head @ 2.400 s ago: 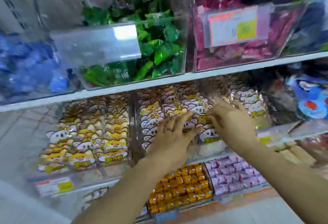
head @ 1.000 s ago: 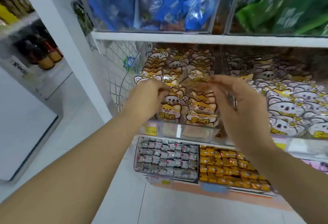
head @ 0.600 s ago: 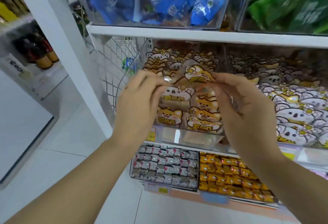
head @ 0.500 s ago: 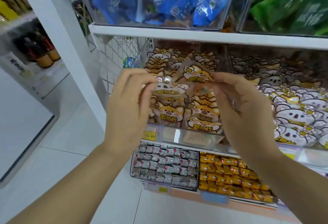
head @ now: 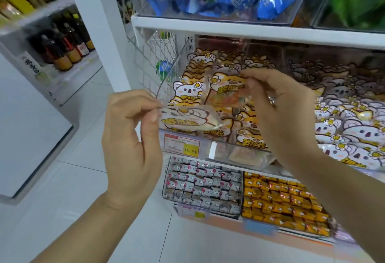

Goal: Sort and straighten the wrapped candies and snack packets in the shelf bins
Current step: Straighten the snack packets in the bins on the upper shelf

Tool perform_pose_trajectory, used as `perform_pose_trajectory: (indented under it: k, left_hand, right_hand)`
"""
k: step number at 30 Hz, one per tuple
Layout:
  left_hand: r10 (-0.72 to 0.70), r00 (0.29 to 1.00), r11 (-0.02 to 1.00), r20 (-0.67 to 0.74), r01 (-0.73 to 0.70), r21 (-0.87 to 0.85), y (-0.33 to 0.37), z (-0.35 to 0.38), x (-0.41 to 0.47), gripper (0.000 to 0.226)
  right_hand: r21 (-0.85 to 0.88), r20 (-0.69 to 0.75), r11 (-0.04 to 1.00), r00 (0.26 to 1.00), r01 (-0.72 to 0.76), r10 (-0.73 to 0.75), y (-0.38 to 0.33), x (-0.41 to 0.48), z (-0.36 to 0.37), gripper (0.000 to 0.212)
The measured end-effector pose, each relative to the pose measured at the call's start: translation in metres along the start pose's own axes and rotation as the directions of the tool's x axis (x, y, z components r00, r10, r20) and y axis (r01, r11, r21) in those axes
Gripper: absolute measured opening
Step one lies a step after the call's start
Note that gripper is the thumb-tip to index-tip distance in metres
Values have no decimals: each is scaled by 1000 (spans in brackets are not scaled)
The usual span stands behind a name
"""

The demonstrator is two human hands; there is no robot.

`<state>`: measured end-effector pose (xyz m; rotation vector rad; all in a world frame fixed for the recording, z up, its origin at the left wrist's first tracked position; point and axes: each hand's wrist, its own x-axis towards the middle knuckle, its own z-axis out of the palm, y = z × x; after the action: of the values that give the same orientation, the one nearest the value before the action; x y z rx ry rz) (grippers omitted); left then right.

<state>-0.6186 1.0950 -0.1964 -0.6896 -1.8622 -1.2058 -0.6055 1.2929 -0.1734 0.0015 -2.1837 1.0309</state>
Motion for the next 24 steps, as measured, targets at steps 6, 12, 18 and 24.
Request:
perform_pose_trajectory:
  k: [6, 12, 18, 24]
  left_hand:
    - [-17, 1000, 1000, 26, 17, 4, 0, -4, 0, 9]
    - [-68, 976, 997, 205, 59, 50, -4, -1, -12, 11]
    - [-93, 902, 995, 422, 65, 79, -6, 1, -23, 12]
    - [-165, 855, 985, 491, 120, 123, -9, 9, -28, 12]
  right_hand:
    - [-60, 44, 996, 996, -72, 75, 3, 5, 9, 19]
    - [-340, 261, 936, 947, -91, 187, 20, 13, 10, 15]
    - [-428, 362, 903, 920, 20, 151, 27, 16, -5, 12]
    - [-442, 572, 893, 793, 84, 208, 27, 15, 16, 18]
